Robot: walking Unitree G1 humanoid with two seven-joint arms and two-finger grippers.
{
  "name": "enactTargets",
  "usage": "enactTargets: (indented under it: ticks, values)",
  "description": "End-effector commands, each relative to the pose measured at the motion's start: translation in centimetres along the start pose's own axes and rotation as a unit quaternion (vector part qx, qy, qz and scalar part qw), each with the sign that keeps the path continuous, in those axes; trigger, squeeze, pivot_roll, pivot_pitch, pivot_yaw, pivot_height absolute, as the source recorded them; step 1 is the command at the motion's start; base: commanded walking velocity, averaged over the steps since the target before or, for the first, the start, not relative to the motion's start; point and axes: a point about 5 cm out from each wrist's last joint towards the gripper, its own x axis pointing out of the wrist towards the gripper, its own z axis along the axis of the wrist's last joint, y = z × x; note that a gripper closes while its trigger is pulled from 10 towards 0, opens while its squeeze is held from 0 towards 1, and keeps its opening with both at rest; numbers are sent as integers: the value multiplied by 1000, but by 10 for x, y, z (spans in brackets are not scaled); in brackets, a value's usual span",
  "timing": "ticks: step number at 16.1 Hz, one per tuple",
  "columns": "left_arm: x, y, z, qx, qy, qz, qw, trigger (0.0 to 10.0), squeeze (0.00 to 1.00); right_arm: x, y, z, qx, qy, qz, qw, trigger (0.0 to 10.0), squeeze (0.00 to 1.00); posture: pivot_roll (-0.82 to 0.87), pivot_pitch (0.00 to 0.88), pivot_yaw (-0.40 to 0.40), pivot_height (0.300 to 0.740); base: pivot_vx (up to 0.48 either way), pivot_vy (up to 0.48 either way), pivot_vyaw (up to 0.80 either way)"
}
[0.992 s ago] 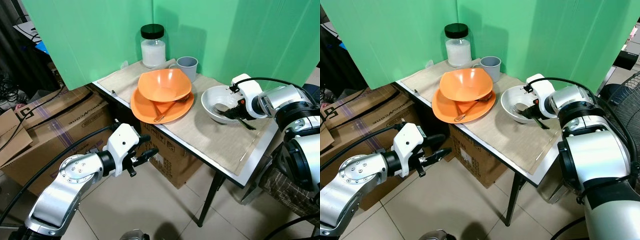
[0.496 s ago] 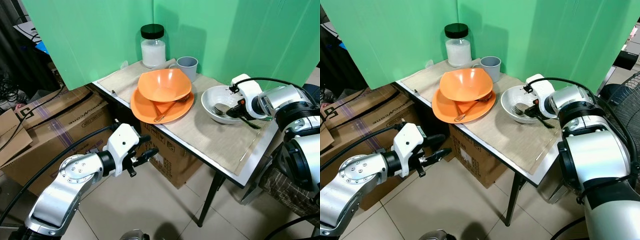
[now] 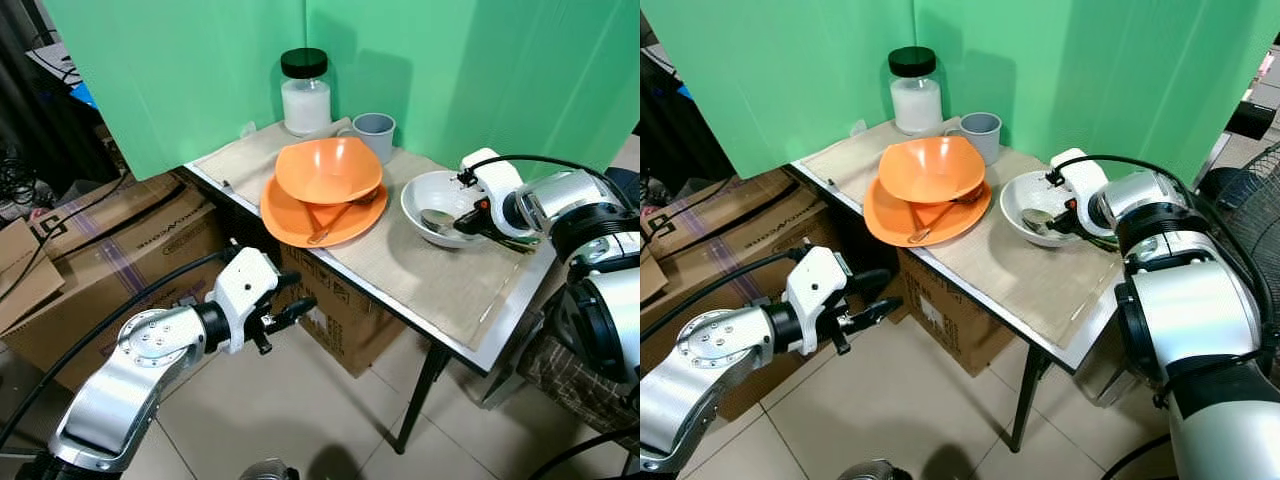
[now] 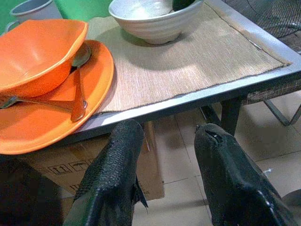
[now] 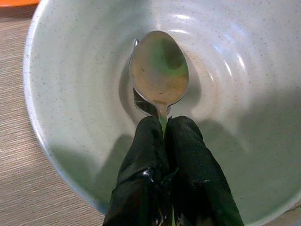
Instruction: Setting the table
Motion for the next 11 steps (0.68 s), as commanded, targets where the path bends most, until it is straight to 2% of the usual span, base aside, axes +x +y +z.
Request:
enactTargets:
  ticks: [1,7,11]
  values:
    - [-1,1,-2,6,8,-1,1000,10000,0,1,3,1,4,-11,19,1000,0,0,51,0,54,740,0,0,0]
    - [-1,2,-2,12,6,1,1000,10000,0,-11,0,24,64,-100,27,993,0,0,50,0,54,740,0,0,0]
    - [0,2,-2,15,6,-2,1000,10000,0,-10,-2,24,71,-114,8,991,0,0,45,0,60,740,0,0,0]
